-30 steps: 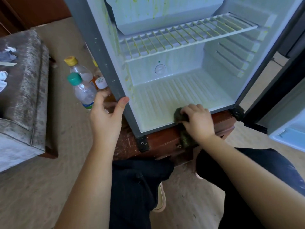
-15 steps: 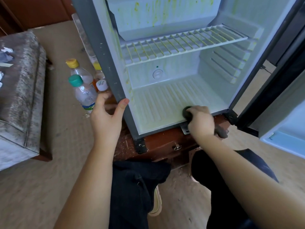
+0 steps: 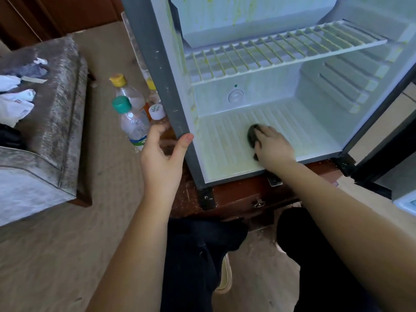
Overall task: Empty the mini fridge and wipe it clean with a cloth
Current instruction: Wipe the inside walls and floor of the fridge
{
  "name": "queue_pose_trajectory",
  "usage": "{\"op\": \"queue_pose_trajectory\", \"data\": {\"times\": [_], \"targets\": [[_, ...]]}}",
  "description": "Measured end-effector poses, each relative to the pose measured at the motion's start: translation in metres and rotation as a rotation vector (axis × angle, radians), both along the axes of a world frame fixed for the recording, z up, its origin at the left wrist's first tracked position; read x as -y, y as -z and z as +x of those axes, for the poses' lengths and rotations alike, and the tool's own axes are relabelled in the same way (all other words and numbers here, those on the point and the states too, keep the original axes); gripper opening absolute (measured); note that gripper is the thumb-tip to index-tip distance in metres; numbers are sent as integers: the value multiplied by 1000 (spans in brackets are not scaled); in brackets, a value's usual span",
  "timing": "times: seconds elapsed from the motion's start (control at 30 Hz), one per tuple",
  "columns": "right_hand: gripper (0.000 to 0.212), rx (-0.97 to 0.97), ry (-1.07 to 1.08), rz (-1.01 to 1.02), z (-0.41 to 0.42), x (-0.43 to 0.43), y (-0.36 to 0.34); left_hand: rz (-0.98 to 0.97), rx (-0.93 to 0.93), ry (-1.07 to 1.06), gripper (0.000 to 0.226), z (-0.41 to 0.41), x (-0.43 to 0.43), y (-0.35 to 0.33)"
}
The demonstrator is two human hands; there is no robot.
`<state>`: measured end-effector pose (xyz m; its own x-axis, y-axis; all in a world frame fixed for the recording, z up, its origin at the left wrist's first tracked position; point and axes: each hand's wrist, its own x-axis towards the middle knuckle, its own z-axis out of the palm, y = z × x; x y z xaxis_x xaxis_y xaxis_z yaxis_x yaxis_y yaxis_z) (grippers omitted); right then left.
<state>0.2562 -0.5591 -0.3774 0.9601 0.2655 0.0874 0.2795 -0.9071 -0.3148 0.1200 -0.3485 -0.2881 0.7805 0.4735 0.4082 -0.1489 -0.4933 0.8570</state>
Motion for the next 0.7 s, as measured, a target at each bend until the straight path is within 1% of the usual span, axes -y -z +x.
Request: {"op": "queue_pose_trajectory", "data": {"times": [0.07, 0.13, 0.2, 0.3, 0.47, 0.57, 0.67, 0.7], "targets": [[44, -15, 79, -58, 20, 20, -3, -11, 1, 3, 28, 1, -1, 0], [41, -7, 97, -93, 29, 25, -3, -16, -6, -1, 26, 1, -2, -1], [40, 11, 60, -82, 33, 17, -2, -24, -10, -1, 27, 2, -4, -2], [44, 23, -19, -67, 46, -16, 0, -58, -21, -5, 30, 2, -5, -4], [46, -9, -124, -120, 81, -77, -7, -78, -26, -5, 31, 4, -4, -3], [42, 10, -131, -83, 87, -100, -7, -87, -33, -5, 36, 5, -9, 0], [46, 33, -242, -28, 78, -129, 1, -77, -20, 12, 40, 5, -11, 2], [47, 29, -246, 2, 76, -137, 2, -88, -13, 16, 42, 5, -11, 2]]}}
